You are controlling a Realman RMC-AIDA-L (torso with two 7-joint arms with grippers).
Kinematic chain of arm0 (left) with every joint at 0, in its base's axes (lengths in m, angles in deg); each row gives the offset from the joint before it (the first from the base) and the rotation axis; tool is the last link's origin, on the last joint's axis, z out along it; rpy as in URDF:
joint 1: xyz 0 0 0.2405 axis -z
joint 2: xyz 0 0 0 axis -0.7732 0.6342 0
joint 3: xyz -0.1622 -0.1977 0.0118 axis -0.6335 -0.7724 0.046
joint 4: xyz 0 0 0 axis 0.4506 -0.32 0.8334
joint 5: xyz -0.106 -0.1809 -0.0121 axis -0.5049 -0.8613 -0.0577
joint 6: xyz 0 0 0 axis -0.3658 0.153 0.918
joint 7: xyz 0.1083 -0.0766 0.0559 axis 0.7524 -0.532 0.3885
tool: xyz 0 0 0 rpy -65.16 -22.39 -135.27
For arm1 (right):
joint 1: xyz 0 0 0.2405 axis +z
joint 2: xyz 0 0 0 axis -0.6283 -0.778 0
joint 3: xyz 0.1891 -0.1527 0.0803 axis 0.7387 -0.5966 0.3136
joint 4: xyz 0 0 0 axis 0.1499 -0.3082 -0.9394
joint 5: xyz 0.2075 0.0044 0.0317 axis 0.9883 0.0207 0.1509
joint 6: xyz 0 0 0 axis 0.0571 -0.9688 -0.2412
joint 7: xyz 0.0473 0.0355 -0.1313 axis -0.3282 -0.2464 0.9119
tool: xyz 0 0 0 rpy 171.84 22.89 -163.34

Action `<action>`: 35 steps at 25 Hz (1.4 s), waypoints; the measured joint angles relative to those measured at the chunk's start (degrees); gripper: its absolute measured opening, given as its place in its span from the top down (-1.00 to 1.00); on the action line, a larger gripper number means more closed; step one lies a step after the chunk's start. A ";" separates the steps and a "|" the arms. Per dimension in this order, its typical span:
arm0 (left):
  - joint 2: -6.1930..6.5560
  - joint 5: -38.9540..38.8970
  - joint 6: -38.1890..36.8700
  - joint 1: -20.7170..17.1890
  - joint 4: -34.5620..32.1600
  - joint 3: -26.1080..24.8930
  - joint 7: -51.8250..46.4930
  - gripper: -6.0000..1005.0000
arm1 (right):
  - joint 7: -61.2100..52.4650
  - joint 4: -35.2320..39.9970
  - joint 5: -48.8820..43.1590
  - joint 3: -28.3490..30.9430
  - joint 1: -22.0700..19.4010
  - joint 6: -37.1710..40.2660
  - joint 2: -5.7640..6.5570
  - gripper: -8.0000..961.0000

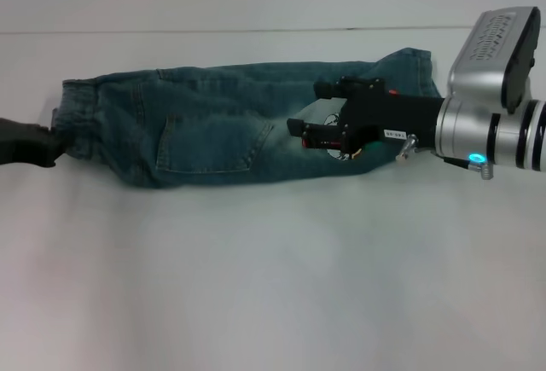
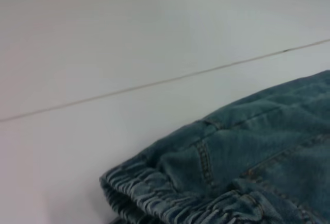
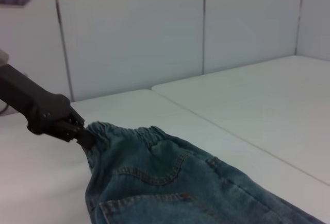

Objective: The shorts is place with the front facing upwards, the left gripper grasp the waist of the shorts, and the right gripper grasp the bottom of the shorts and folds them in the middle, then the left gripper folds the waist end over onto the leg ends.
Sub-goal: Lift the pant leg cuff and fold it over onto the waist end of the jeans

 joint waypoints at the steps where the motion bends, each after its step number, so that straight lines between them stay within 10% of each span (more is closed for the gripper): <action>1: -0.04 0.00 -0.61 0.00 -0.76 0.08 -0.33 0.89 | 0.73 -0.60 0.92 -0.32 0.19 -0.69 -0.05 -0.65; 24: -1.34 0.00 -13.61 2.25 -15.49 1.83 -6.78 0.89 | 17.73 -8.91 35.52 -26.34 4.03 -18.17 -1.09 -0.65; 35: -1.65 -0.46 -17.07 5.50 -20.63 1.99 -10.91 0.89 | 19.56 -9.22 38.08 -28.11 3.49 -22.73 -1.06 -0.65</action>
